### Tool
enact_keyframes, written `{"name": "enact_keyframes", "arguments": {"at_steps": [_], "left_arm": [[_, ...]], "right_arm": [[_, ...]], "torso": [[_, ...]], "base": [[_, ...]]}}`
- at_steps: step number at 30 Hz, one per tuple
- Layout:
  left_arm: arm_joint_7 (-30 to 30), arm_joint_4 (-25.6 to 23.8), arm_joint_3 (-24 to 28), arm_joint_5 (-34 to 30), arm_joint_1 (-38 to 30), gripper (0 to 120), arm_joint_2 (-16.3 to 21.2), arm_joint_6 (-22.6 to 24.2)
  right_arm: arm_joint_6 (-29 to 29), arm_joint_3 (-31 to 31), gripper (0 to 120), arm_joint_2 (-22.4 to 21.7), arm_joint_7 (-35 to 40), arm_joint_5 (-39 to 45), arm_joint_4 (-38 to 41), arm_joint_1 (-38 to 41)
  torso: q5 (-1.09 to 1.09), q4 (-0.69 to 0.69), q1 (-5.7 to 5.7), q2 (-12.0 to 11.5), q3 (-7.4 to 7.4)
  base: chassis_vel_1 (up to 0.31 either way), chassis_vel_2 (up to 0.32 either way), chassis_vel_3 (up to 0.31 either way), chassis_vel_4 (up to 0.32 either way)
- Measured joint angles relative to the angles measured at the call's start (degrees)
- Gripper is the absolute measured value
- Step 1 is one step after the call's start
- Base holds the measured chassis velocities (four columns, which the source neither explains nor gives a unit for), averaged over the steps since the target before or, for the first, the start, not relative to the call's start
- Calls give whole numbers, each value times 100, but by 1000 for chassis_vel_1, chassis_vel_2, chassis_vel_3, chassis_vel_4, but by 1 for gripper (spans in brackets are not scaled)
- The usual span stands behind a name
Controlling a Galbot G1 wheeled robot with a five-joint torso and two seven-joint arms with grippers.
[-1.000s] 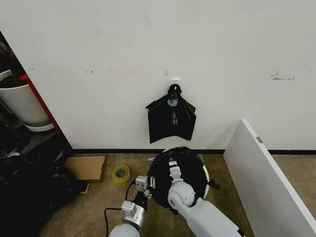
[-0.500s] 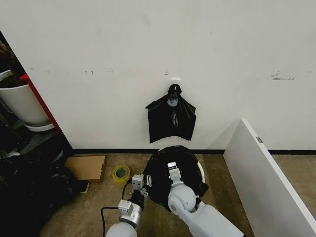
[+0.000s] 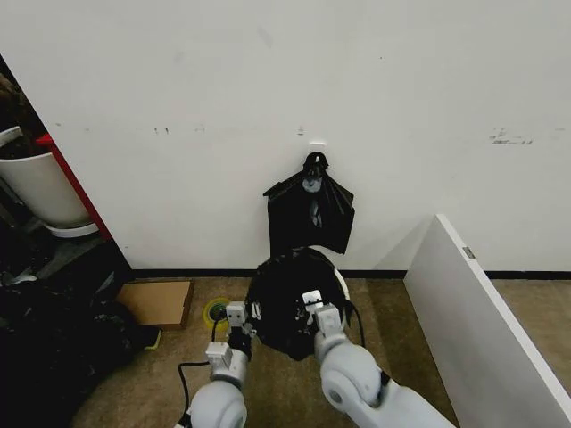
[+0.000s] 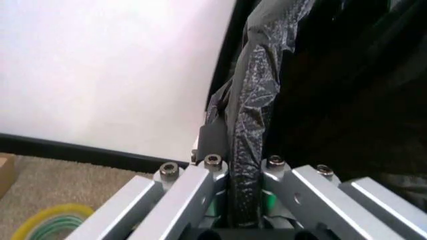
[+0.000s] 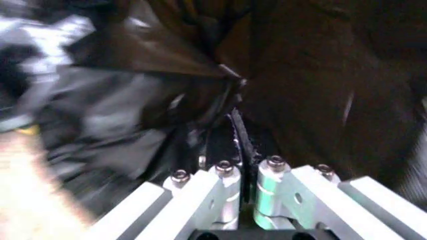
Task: Place the garbage bag over the trash bin.
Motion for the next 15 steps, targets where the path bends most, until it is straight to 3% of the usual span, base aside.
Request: {"name": "enact_keyframes", "arguments": {"at_steps": [6, 10, 12, 15], "left_arm": [[-117, -32, -62, -315, -55, 0, -77, 101], [-218, -22, -99, -510, -90, 0, -142, 151], [-237, -20, -107, -547, -95, 0, -152, 161], [-333, -15, -144, -718, -130, 0, -172, 217]], "right_arm": [[71, 281, 0, -216, -333, -252, 482, -363], [255, 739, 18, -454, -605, -500, 992, -889], [306, 787, 19, -481, -641, -596, 1038, -961], [619, 944, 34, -558, -814, -1153, 1175, -1265]], "torso": [[1, 2, 0, 0, 0], [1, 2, 0, 0, 0], [1, 2, 0, 0, 0], [1, 1, 0, 0, 0]], "base": [[0, 0, 0, 0], [0, 0, 0, 0], [0, 0, 0, 0], [0, 0, 0, 0]]}}
